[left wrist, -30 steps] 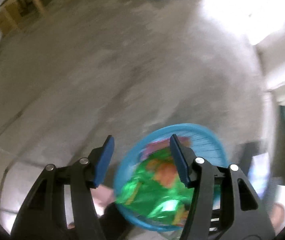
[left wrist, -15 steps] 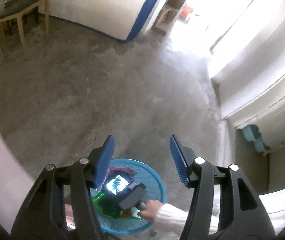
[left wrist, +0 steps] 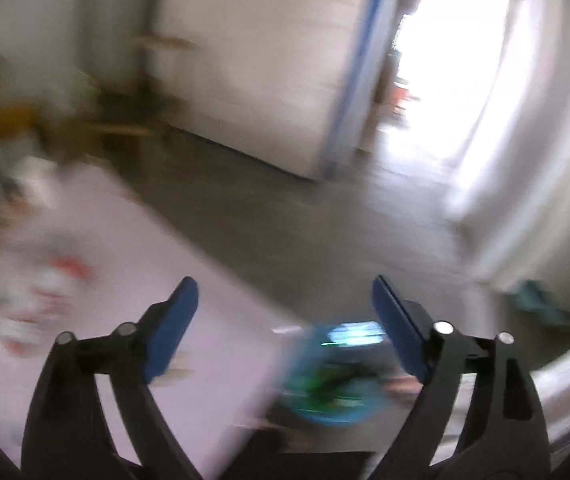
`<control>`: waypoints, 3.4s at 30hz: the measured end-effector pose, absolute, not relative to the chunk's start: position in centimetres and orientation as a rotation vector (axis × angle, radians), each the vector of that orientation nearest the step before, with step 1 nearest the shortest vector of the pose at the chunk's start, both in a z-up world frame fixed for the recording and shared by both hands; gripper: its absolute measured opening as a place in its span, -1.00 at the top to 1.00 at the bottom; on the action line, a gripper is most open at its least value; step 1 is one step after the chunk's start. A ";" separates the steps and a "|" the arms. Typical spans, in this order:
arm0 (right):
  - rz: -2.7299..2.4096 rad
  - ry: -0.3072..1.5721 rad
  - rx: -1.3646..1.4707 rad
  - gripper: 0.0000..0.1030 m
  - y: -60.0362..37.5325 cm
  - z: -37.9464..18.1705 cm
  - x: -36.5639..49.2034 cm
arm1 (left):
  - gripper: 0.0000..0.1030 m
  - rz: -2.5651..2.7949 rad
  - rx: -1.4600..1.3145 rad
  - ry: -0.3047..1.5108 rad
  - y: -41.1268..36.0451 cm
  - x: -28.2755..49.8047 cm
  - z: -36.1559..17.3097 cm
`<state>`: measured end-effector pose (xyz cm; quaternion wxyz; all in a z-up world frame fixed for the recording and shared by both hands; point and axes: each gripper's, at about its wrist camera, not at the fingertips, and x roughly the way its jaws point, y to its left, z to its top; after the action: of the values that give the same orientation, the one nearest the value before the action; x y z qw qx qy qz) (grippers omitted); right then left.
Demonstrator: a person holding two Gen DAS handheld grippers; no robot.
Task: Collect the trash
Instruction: 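Grasp the white drink bottle with the left gripper while the right gripper approaches the grey CABLE box, then close the right gripper on the grey CABLE box and lift it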
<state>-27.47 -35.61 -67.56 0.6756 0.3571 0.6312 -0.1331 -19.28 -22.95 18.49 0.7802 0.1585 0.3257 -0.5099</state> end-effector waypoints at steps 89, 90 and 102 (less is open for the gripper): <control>0.439 1.079 -0.220 -0.17 -15.5 -39.8 3.1 | -0.16 -0.709 0.024 1.097 1.5 -6.6 8.0; 0.441 1.054 -0.257 -0.53 -15.3 -39.0 3.5 | -0.16 -0.711 0.015 1.093 1.6 -6.4 8.2; 0.504 1.192 -0.262 -0.88 -14.4 -41.2 16.1 | -0.17 -0.730 -0.049 1.068 2.2 -5.2 9.1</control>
<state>16.12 -14.42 -41.19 0.7899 -0.1217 0.5537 0.2341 -5.16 2.16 9.12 0.7978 -0.0227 0.4974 -0.3400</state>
